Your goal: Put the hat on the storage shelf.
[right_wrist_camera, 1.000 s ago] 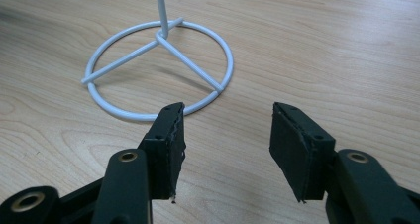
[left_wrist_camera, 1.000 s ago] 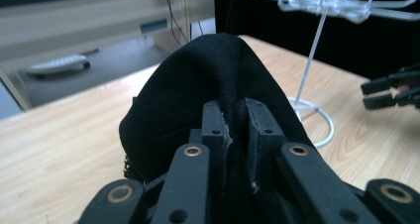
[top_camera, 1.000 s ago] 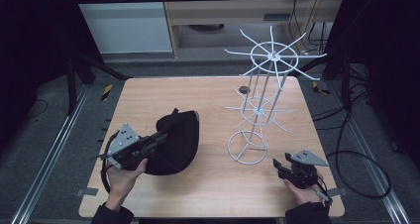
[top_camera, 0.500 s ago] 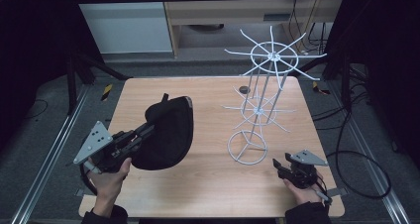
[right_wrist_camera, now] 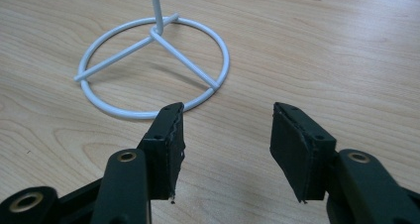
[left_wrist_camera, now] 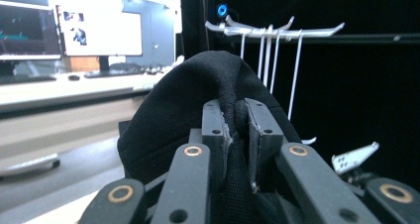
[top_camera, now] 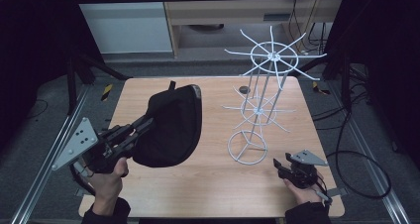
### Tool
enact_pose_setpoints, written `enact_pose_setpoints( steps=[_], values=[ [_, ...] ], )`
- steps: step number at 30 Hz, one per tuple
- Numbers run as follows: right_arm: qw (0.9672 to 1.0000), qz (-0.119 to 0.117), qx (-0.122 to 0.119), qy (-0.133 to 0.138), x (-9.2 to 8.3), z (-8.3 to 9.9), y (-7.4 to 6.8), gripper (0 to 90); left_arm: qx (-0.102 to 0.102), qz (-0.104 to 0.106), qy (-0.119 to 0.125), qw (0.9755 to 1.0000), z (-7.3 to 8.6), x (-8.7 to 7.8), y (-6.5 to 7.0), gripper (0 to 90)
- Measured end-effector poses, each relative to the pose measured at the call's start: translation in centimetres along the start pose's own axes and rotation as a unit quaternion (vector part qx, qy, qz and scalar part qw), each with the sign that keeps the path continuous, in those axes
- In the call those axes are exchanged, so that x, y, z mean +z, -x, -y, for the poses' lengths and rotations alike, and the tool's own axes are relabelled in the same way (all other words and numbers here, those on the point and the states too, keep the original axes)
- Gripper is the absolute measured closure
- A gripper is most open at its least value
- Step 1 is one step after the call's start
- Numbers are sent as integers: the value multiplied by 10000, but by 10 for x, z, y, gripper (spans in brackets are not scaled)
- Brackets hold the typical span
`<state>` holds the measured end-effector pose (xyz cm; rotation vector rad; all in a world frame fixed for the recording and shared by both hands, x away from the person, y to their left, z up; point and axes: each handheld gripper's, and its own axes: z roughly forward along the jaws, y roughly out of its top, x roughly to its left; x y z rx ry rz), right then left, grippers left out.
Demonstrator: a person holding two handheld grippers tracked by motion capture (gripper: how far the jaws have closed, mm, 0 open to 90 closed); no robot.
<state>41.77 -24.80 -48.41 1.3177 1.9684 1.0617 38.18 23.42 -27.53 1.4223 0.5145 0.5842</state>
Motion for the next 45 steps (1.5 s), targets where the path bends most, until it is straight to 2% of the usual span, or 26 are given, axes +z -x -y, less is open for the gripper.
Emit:
enact_pose_setpoints(
  steps=[3,10,20,28,33,45],
  values=[
    [10000,7,-25,2,0,0,0,470,-17,70,139,9999,-8,5,2,799],
    [10000,17,-17,-5,0,0,1,470,43,219,282,9994,-25,19,10,798],
    [10000,-16,12,-38,0,0,0,468,-63,463,652,9968,-46,31,17,799],
    [10000,-14,13,-39,1,1,0,465,-47,595,784,9951,-59,44,26,799],
    [10000,-22,-16,-40,1,0,0,464,20,684,758,9948,-63,55,34,798],
    [10000,-42,-13,-56,1,1,0,462,-103,750,526,9957,-55,78,35,798]
  ],
)
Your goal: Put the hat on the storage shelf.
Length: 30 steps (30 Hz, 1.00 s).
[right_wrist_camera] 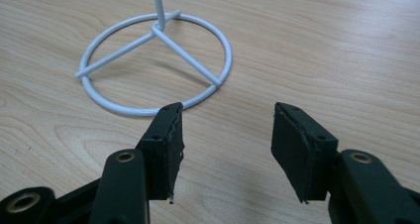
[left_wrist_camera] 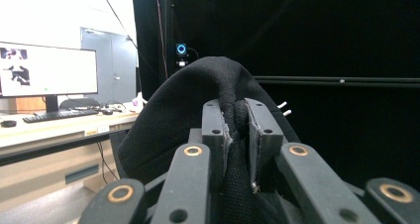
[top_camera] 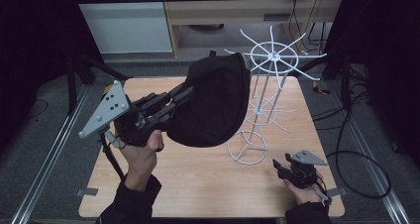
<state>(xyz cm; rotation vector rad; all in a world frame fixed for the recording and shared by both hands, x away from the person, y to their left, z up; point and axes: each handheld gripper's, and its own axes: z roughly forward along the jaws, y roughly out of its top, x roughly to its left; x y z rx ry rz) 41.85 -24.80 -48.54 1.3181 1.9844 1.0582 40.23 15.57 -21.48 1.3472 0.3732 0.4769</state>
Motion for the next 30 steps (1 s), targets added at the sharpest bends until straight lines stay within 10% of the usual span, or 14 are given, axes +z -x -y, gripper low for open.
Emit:
enact_pose_setpoints(
  steps=[30],
  values=[
    [10000,-14,-27,-49,1,0,-1,446,-429,-178,-861,9952,54,20,-25,782]
  ],
)
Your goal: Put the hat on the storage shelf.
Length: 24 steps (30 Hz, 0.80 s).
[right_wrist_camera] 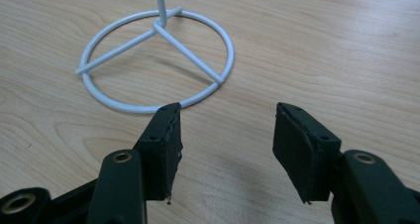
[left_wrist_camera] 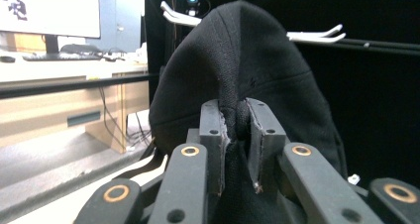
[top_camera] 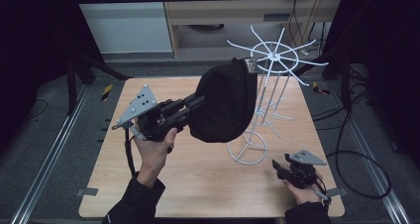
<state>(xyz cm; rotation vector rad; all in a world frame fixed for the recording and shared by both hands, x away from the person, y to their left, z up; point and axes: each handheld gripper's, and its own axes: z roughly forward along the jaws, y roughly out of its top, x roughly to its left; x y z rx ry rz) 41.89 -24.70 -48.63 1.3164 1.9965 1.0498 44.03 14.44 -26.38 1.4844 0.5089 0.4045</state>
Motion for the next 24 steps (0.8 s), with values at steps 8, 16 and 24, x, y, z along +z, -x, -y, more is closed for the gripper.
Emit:
enact_pose_setpoints(
  steps=[8,16,24],
  values=[
    [10000,-16,-7,4,1,0,0,440,12,-90,-272,9996,12,9,-4,777],
    [10000,-15,-11,-3,0,0,0,434,82,-135,-545,9984,21,25,0,761],
    [10000,-10,-9,2,0,0,-1,431,94,-196,-722,9972,27,32,0,699]
  ],
)
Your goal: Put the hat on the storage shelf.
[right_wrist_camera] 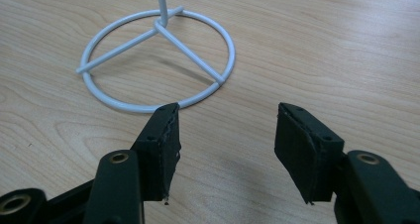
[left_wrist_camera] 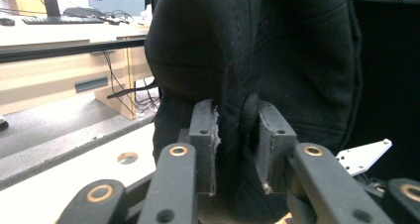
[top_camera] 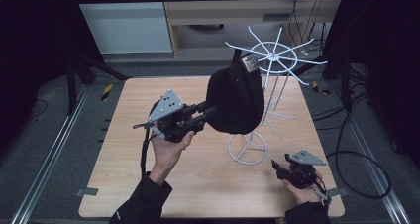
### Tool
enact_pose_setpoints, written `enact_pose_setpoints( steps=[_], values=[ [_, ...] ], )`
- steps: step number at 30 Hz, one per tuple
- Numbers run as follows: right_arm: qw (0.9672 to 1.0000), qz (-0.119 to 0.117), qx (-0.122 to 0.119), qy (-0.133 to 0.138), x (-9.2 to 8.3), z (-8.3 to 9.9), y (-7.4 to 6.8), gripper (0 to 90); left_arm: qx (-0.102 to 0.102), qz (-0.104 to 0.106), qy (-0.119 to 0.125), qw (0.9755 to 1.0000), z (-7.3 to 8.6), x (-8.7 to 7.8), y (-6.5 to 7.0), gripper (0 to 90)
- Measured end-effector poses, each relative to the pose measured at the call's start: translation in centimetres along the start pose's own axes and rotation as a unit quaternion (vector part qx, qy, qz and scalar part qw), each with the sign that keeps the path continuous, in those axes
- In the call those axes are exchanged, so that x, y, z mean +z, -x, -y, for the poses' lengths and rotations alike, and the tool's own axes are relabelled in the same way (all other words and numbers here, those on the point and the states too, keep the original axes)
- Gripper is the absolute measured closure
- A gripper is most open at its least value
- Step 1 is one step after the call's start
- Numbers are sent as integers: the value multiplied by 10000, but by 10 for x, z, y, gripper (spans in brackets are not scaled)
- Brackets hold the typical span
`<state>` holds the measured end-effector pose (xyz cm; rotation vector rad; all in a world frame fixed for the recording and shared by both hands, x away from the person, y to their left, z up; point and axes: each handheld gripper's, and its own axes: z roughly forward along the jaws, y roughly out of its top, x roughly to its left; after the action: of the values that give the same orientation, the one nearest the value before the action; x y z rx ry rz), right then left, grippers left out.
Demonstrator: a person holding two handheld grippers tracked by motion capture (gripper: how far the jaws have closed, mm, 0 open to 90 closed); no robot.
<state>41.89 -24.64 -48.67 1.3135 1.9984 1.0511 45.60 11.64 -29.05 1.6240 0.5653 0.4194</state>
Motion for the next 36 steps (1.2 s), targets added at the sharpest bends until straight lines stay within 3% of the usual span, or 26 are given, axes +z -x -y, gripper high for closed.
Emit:
enact_pose_setpoints(
  steps=[5,16,24,31,36],
  values=[
    [10000,4,1,0,0,0,0,430,42,-46,2,10000,4,-6,-2,560],
    [10000,20,1,-11,0,0,0,419,91,-225,-8,9997,5,-37,-1,381],
    [10000,19,44,-22,0,0,0,404,49,-386,16,9992,10,-63,-3,311],
    [10000,53,50,-3,1,1,0,389,-35,-742,-149,9971,26,-81,-16,306],
    [9999,53,79,32,0,1,1,371,-163,-1071,-501,9929,54,-94,-33,306]
  ],
)
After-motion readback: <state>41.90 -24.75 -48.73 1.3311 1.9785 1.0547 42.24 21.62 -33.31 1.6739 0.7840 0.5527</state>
